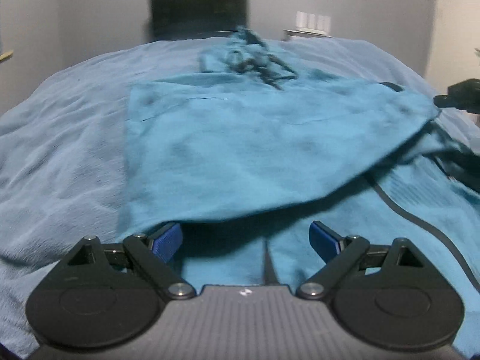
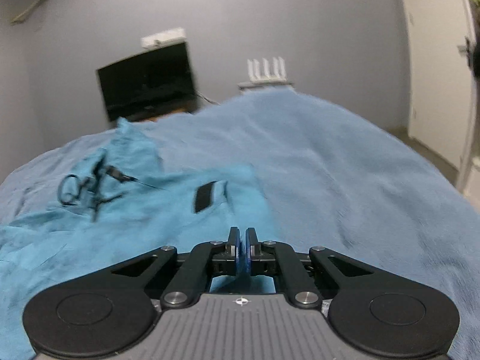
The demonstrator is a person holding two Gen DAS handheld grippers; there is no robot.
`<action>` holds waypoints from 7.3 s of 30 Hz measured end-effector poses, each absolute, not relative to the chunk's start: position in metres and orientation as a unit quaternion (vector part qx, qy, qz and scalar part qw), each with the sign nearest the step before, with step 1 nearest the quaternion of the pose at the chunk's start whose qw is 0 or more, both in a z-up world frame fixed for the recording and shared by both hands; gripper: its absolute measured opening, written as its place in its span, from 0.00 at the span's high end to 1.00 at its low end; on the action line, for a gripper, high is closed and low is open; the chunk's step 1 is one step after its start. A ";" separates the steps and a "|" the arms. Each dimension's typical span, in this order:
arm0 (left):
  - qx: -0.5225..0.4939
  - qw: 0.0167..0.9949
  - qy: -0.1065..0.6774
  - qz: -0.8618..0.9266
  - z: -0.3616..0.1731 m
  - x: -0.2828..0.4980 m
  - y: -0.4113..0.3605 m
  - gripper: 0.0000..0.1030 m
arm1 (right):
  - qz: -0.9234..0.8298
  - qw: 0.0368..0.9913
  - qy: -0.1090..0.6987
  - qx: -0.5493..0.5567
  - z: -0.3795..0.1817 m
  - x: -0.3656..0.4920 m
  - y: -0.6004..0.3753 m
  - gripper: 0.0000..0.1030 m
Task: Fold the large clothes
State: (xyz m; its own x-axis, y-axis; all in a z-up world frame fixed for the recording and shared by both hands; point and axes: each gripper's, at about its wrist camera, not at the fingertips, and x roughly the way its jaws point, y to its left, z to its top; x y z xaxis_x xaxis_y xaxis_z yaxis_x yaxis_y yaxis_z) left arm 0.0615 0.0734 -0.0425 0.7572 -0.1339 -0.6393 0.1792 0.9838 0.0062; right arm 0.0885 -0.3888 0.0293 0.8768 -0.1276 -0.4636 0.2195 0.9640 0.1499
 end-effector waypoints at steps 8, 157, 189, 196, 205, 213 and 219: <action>0.039 0.931 0.349 -0.097 -0.051 0.066 0.065 0.12 | -0.079 0.955 0.241 0.157 -0.001 0.073 -0.423 0.48; 0.173 0.806 0.375 -0.423 0.036 -0.045 0.023 0.07 | 0.275 0.830 0.445 -0.195 0.083 -0.212 -0.404 0.55; -0.104 0.928 0.277 -0.224 0.088 0.016 0.115 0.67 | 0.263 0.878 0.355 -0.187 0.137 -0.196 -0.432 0.14; -0.116 0.932 0.279 -0.201 0.079 0.019 0.127 0.67 | 0.277 0.880 0.363 -0.128 0.130 -0.151 -0.447 0.39; -0.119 0.940 0.276 -0.160 0.066 0.036 0.140 0.67 | 0.222 0.907 0.337 -0.123 0.134 -0.088 -0.437 0.84; -0.093 0.961 0.247 -0.079 0.086 0.128 0.152 0.67 | 0.152 0.946 0.257 -0.127 0.156 0.028 -0.393 0.84; -0.155 0.950 0.271 -0.018 0.076 0.226 0.164 0.67 | 0.081 0.955 0.255 -0.128 0.139 0.128 -0.366 0.84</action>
